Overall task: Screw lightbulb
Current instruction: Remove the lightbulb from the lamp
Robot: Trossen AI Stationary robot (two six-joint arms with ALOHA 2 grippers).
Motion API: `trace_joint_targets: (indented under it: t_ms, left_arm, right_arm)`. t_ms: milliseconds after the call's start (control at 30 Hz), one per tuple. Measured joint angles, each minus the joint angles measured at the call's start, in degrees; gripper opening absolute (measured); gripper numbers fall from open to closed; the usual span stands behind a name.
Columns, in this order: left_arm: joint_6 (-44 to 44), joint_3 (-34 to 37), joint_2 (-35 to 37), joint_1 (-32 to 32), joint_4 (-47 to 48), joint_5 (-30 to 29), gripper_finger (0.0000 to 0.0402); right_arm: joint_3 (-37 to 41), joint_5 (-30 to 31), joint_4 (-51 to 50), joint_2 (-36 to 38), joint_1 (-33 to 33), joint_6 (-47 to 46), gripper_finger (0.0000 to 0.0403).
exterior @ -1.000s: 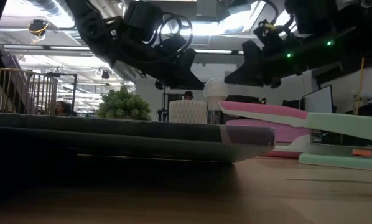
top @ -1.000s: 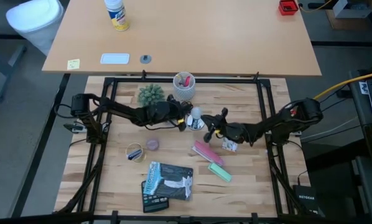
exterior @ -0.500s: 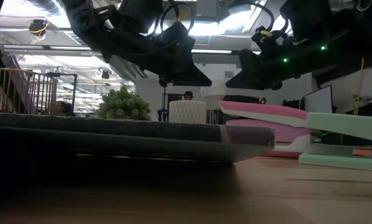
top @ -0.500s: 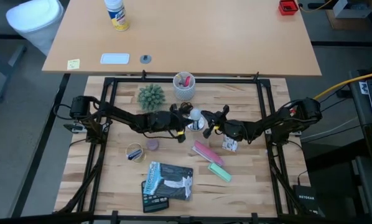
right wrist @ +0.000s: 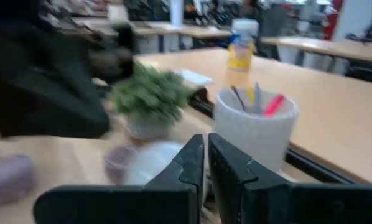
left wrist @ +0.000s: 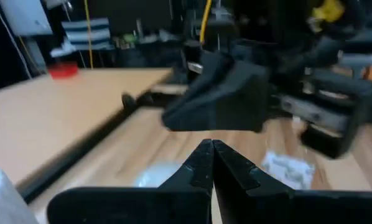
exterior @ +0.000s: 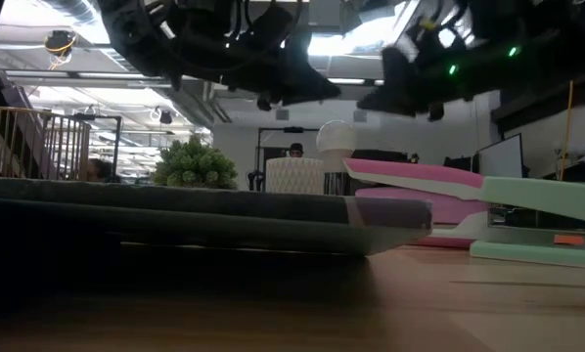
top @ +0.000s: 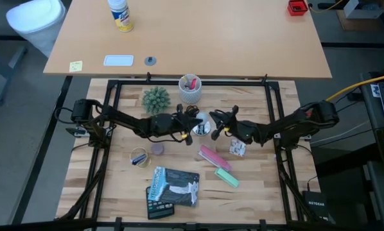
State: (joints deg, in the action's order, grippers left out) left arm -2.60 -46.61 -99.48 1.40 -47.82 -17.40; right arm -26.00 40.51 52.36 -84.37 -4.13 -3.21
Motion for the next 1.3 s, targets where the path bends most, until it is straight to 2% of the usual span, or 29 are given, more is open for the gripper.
trace_joint_targets:
  t_ms: [267,500,600,767,1000,1200,1300]
  left_arm:
    - [-1.16,-0.02,0.02,3.49,-2.66,-1.93,0.0000]
    - [0.48,-0.02,0.04,7.77,-1.06,-1.92,0.0000]
    - [2.53,-0.04,0.11,8.69,3.19,-2.01,0.0000]
    - [5.27,-0.04,0.11,7.87,9.98,-0.93,0.0000]
    - [3.72,-0.04,0.09,5.18,9.81,-1.81,0.0000]
    - [5.32,-0.04,0.24,3.62,11.90,-2.53,0.0000]
    - [6.15,-0.04,0.24,2.91,12.03,-2.53,0.0000]
  right_arm:
    - [0.00,-4.43,0.27,4.58,-5.70,0.57,0.0028]
    - [0.00,-5.54,-2.00,1.82,-6.29,0.22,0.0028]
    - [0.00,-4.52,-1.99,-0.21,-5.24,0.20,0.0028]
    - [0.00,-5.08,-1.92,-2.62,-1.92,-2.64,0.0028]
    - [0.00,-8.36,-1.77,-4.13,1.20,-5.16,0.0028]
    - [0.02,-7.49,-1.77,-4.21,1.22,-5.42,0.0028]
    - [0.04,-4.80,-1.98,-4.21,1.22,-5.42,0.0028]
